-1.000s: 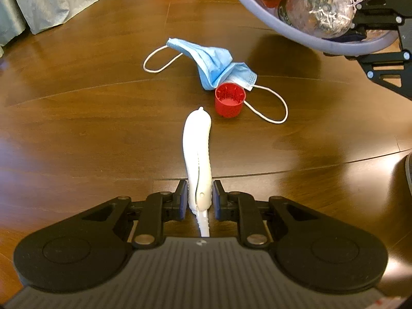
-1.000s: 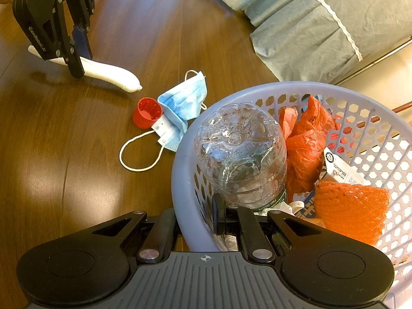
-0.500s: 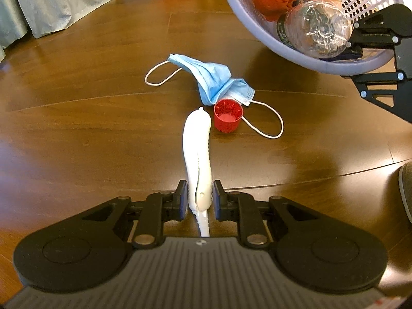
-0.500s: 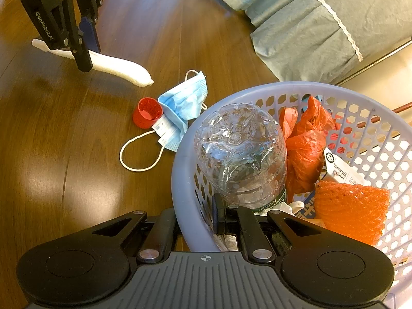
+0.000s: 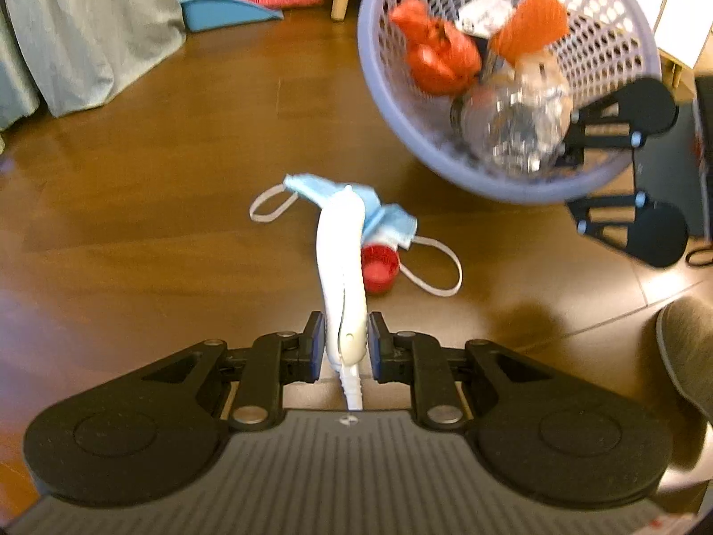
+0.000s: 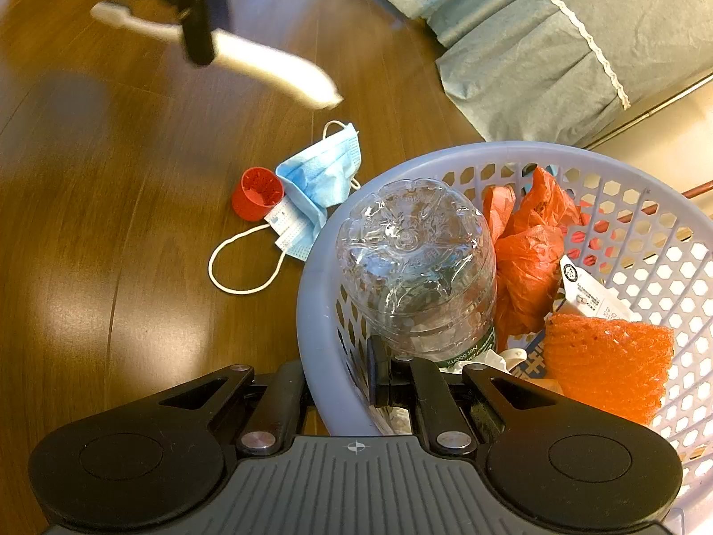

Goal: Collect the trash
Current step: 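Carry the toothbrush with the left tool and drop it into the wastebasket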

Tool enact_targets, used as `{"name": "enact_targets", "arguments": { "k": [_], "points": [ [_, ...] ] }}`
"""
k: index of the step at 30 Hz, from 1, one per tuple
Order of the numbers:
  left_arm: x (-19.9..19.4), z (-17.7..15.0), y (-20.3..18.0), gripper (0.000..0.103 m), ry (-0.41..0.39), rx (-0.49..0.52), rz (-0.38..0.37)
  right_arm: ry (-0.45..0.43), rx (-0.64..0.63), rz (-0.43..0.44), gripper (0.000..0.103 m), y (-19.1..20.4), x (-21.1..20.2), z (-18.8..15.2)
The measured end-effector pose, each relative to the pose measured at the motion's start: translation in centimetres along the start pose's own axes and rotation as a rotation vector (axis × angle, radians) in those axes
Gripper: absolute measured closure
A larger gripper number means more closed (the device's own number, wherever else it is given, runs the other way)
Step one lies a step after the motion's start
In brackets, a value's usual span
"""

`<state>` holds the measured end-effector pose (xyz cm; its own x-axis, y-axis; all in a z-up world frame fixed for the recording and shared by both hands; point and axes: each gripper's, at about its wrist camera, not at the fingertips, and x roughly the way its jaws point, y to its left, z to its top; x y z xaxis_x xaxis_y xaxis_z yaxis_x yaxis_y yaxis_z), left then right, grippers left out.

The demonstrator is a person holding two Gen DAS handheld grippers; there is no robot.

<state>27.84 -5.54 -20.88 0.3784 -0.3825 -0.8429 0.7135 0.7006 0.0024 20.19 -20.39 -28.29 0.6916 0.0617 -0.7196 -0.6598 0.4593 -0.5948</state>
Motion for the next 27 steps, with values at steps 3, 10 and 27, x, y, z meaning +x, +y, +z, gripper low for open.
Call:
{"name": "enact_targets", "arguments": {
  "k": [3, 10, 27],
  "points": [
    [-0.8, 1.5, 0.2, 0.087, -0.023, 0.002, -0.006, -0.001, 0.002, 0.001, 0.098, 0.0, 0.0, 0.0],
    [-2.5, 6.3, -1.2, 0.087, -0.087, 0.073, -0.060, -0.001, 0.005, 0.000, 0.098, 0.0, -0.1, 0.0],
    [1.1, 17.3, -9.2, 0.087, -0.053, 0.325, -0.300, -0.010, 0.027, 0.001, 0.098, -0.4, -0.3, 0.1]
  ]
}}
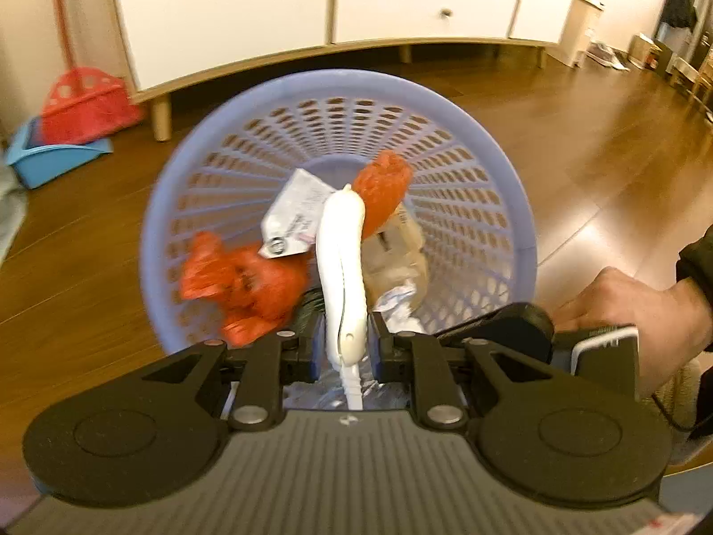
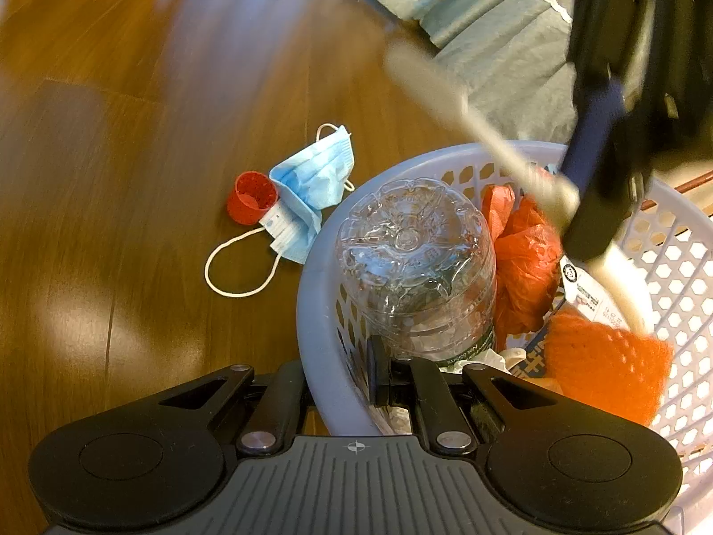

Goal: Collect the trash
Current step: 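Carry the toothbrush with the left tool and drop it into the wastebasket, then lower the open left tool toward the red bottle cap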

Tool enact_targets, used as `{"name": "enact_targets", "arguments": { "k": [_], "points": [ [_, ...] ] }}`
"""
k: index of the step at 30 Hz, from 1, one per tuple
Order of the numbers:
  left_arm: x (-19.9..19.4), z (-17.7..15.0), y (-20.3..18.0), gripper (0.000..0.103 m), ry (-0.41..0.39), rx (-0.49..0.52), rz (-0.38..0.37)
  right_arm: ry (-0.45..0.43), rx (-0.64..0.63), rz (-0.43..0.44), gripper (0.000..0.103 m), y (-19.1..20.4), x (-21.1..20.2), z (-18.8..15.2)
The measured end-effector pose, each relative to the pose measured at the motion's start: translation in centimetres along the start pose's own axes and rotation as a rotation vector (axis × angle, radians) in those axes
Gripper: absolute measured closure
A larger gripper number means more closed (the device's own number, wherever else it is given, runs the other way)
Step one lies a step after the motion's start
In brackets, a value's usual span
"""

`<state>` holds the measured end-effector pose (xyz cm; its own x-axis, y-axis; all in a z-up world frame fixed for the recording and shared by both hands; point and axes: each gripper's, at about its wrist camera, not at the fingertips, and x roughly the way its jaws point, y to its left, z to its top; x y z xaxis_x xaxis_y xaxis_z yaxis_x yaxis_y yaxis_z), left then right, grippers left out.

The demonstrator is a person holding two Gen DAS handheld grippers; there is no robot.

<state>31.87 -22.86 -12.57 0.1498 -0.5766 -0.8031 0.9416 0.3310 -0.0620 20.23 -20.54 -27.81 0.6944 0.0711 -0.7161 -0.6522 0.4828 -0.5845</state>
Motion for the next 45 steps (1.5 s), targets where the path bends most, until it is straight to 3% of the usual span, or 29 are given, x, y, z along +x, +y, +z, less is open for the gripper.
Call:
{"name": "enact_targets", "arguments": {
  "k": [5, 14, 18, 23, 29, 38, 45],
  "points": [
    [2.6, 1.3, -0.4, 0.087, 0.029, 0.017, -0.010, -0.002, 0.008, 0.000, 0.098, -0.1, 0.0, 0.0],
    [4.7, 3.7, 0.8, 0.087, -0.023, -0.050, -0.004, -0.003, 0.019, -0.002, 0.098, -0.2, -0.1, -0.3],
    [3.8, 4.0, 2.0, 0.084, -0.076, -0.131, -0.021, -0.003, 0.019, -0.002, 0.098, -0.3, -0.1, -0.4],
    [1.1, 2.7, 3.3, 0.082, -0.130, -0.169, 0.022, -0.005, 0.024, -0.001, 0.098, -0.5, -0.3, -0.6],
    [-2.9, -2.6, 5.7, 0.076, -0.157, -0.257, 0.139, -0.006, 0.013, 0.005, 0.098, -0.7, -0.3, -0.8],
    [-5.0, -14.3, 8.8, 0.071, -0.037, -0.421, 0.295, 0.001, 0.009, 0.005, 0.098, -1.3, -0.5, -0.9],
    [-3.4, -19.6, 7.4, 0.068, 0.034, -0.443, 0.316, 0.008, 0.000, 0.002, 0.098, -1.2, -0.2, -1.0]
  ]
}}
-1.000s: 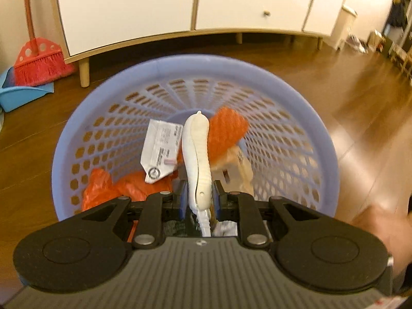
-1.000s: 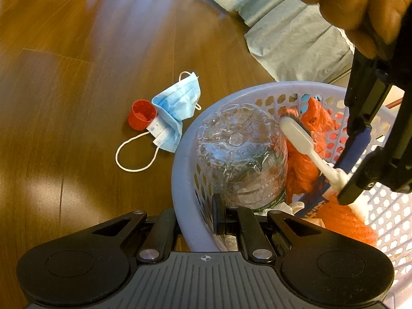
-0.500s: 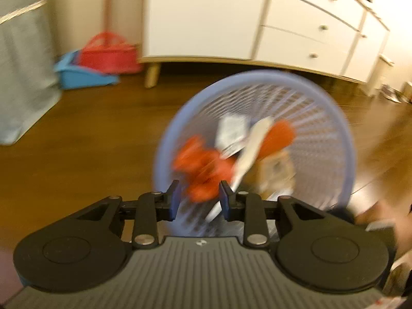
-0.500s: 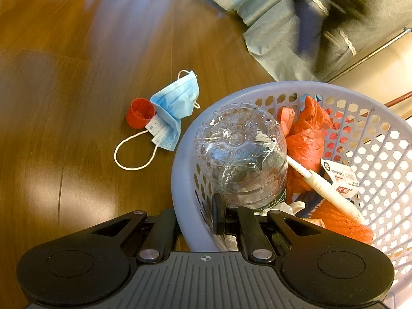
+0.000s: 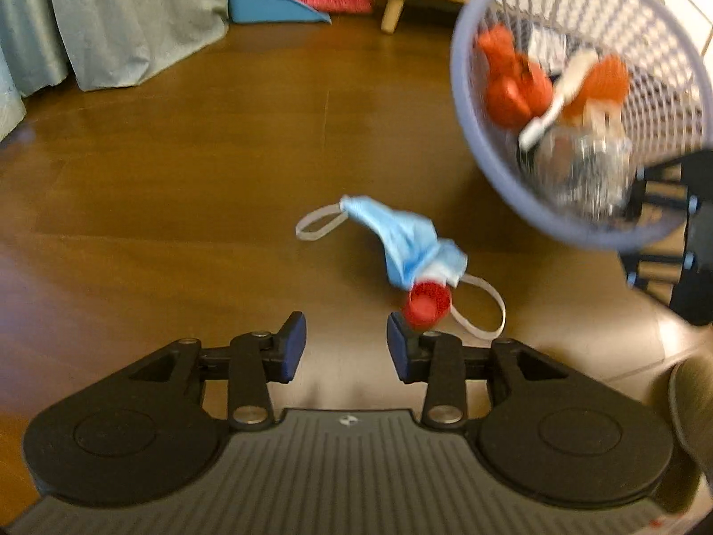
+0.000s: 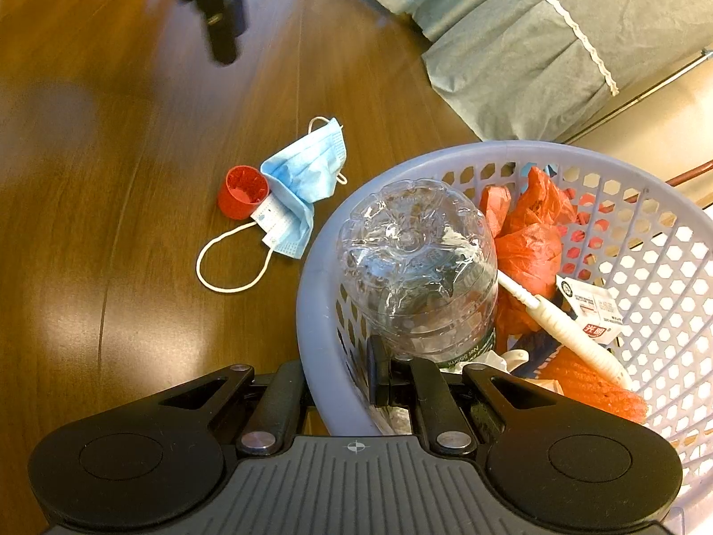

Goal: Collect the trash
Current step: 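Lower the open left tool toward the red bottle cap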

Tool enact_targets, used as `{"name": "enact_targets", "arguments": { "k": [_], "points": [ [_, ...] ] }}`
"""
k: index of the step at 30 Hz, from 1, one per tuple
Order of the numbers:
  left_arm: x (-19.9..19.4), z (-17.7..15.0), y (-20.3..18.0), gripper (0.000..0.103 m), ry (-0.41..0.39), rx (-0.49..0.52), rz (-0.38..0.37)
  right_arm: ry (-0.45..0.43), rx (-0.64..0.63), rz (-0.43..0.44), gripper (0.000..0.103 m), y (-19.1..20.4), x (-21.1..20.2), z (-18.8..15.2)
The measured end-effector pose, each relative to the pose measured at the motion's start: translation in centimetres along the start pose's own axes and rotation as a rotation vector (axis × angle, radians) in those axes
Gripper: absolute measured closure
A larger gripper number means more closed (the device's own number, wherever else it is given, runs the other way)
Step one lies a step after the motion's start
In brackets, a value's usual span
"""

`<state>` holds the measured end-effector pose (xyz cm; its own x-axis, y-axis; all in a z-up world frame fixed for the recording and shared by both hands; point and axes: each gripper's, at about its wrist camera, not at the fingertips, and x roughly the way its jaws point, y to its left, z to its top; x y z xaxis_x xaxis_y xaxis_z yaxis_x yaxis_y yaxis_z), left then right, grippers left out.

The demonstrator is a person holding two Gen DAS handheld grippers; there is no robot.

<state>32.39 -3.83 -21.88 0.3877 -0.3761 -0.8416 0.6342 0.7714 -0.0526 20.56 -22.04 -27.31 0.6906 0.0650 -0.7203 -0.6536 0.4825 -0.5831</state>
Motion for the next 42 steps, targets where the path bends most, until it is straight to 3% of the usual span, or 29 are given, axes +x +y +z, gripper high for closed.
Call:
{"name": "enact_targets", "arguments": {
  "k": [6, 24, 42],
  "points": [
    [1.2, -1.8, -0.7, 0.066, 0.043, 0.007, -0.014, 0.001, 0.001, 0.000, 0.098, -0.1, 0.0, 0.0],
    [2.5, -2.8, -1.6, 0.061, 0.090, 0.016, -0.010, -0.001, 0.004, -0.001, 0.098, -0.1, 0.1, -0.1],
    [3.6, -2.9, -2.2, 0.059, 0.080, 0.003, -0.009, 0.000, -0.011, -0.006, 0.098, -0.2, 0.4, -0.6]
  ]
}}
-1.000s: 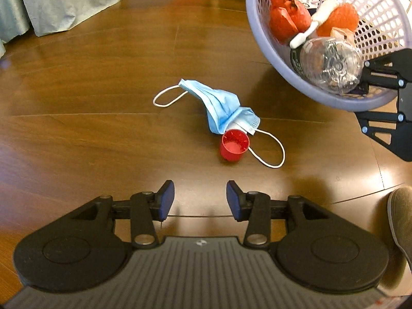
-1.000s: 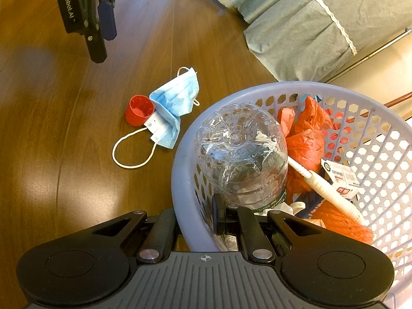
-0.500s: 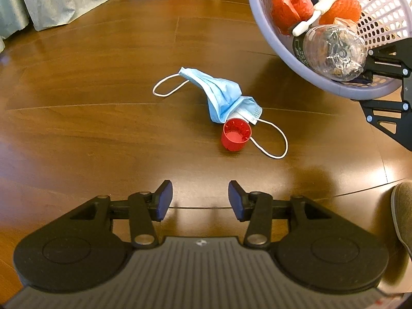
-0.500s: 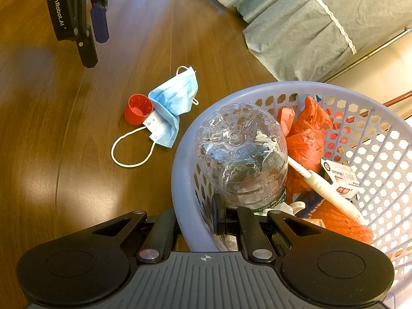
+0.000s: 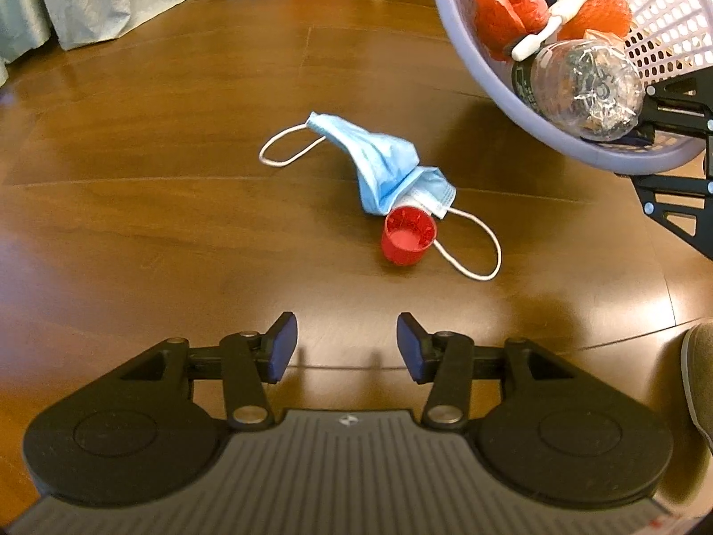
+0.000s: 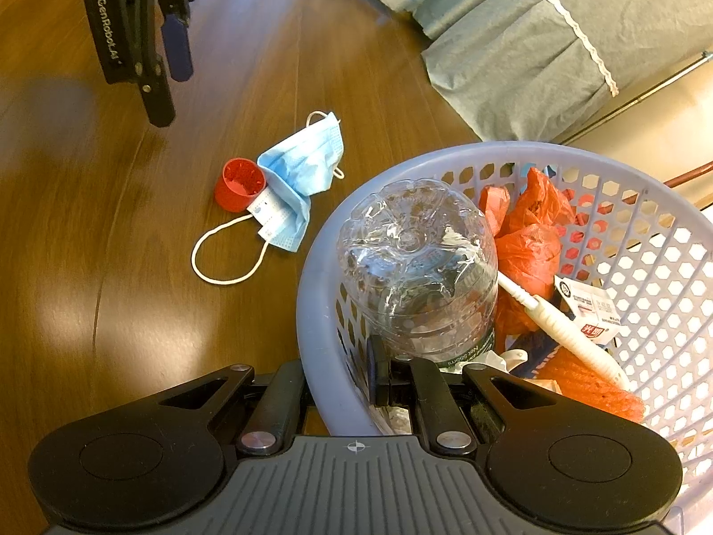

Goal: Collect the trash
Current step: 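Lower the open left tool toward the red bottle cap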

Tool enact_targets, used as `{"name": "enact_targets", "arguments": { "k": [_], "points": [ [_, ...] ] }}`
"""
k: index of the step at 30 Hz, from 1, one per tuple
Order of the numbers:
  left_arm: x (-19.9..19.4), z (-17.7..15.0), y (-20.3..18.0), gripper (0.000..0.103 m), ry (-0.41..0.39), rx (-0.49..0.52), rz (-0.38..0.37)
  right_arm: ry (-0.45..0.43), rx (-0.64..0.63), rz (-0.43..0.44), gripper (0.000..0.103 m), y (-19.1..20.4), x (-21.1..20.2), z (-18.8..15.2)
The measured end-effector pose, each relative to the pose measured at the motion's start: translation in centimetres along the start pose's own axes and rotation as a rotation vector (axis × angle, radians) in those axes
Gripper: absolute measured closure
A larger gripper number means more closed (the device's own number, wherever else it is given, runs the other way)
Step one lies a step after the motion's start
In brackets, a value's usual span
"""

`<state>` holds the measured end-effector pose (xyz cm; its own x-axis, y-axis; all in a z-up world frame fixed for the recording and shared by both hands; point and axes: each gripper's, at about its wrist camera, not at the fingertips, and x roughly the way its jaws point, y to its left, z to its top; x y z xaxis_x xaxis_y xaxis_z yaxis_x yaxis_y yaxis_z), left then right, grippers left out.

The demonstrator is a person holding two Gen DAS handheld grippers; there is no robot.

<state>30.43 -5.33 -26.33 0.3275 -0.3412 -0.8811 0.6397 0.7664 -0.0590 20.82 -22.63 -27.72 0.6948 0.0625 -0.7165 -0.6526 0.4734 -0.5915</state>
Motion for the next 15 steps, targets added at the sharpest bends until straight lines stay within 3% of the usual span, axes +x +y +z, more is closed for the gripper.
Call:
{"name": "enact_targets", "arguments": {
  "k": [15],
  "points": [
    [3.2, 2.3, -3.6, 0.056, -0.056, 0.022, -0.011, 0.025, 0.001, -0.034, 0.098, -0.7, 0.4, -1.2]
  ]
}}
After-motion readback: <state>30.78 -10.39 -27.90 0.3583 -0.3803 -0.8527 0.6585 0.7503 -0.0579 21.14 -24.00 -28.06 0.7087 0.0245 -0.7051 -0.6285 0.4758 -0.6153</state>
